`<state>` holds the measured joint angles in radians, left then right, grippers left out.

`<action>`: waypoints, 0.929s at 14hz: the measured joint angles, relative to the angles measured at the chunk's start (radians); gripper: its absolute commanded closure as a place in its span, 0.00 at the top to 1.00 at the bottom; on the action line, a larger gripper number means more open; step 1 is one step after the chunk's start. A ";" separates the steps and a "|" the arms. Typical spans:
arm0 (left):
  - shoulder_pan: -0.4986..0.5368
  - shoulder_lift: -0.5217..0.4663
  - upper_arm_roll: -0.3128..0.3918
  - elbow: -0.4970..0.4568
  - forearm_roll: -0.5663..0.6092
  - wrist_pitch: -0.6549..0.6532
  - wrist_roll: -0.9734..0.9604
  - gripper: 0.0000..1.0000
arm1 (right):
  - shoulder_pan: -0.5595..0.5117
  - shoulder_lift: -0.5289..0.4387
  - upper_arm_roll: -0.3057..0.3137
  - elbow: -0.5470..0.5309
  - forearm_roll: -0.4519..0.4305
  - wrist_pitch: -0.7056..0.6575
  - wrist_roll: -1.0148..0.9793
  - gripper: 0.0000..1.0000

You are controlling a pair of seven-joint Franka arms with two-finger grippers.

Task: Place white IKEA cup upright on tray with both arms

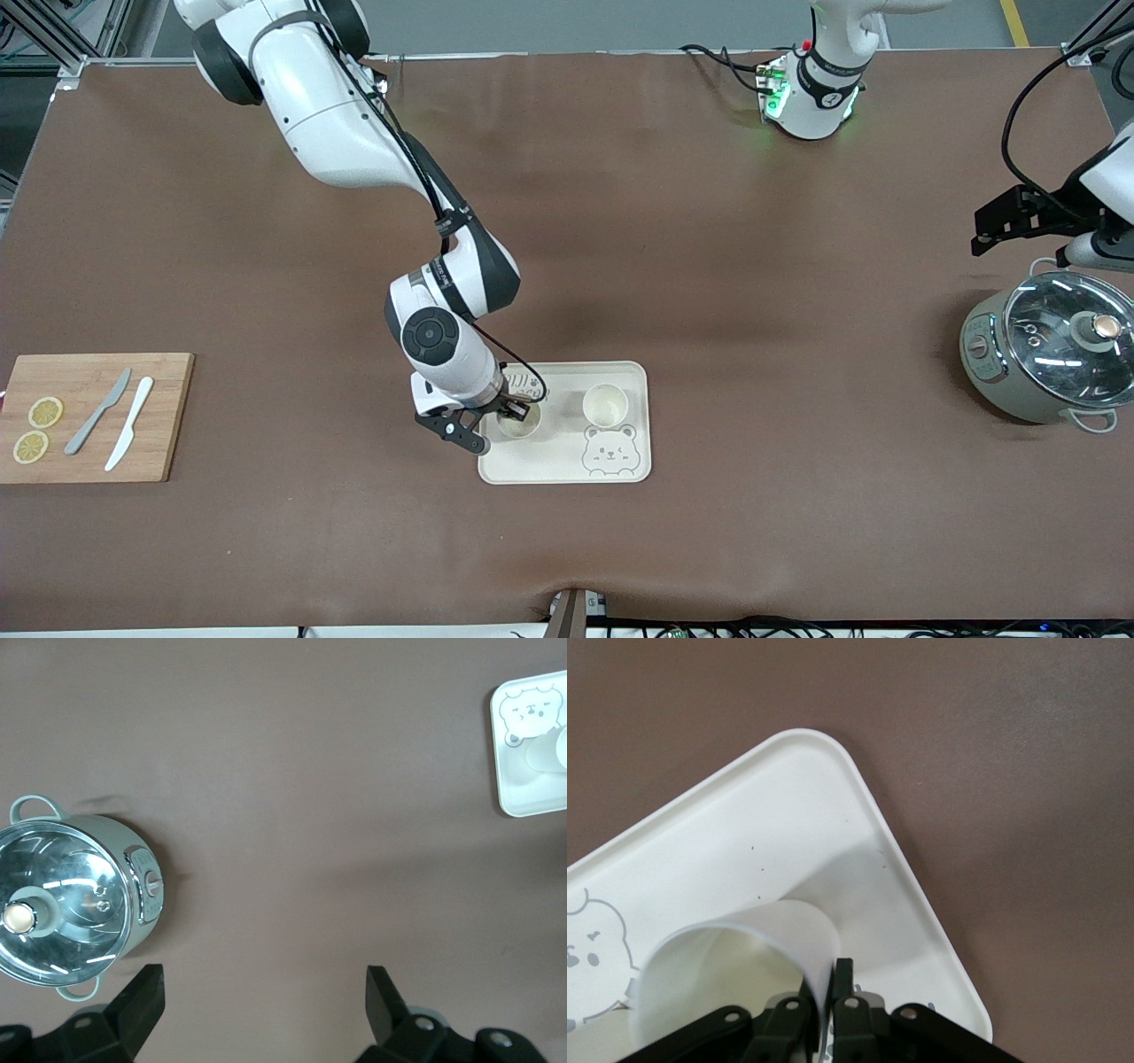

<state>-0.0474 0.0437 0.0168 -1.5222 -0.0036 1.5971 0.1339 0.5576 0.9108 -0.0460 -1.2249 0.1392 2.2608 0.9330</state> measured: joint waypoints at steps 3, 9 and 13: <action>0.002 0.006 0.000 0.000 0.000 0.018 0.000 1.00 | 0.001 0.000 0.000 0.000 -0.002 0.000 -0.006 1.00; -0.010 0.012 -0.014 0.000 0.000 0.021 0.000 1.00 | 0.001 -0.001 -0.001 0.007 -0.003 0.004 -0.059 1.00; -0.008 0.030 -0.013 0.000 0.000 0.042 0.000 1.00 | 0.001 -0.037 -0.007 0.026 -0.003 -0.099 -0.130 1.00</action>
<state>-0.0559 0.0737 0.0035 -1.5223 -0.0036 1.6388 0.1338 0.5584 0.8742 -0.0533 -1.1987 0.1363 2.1620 0.8028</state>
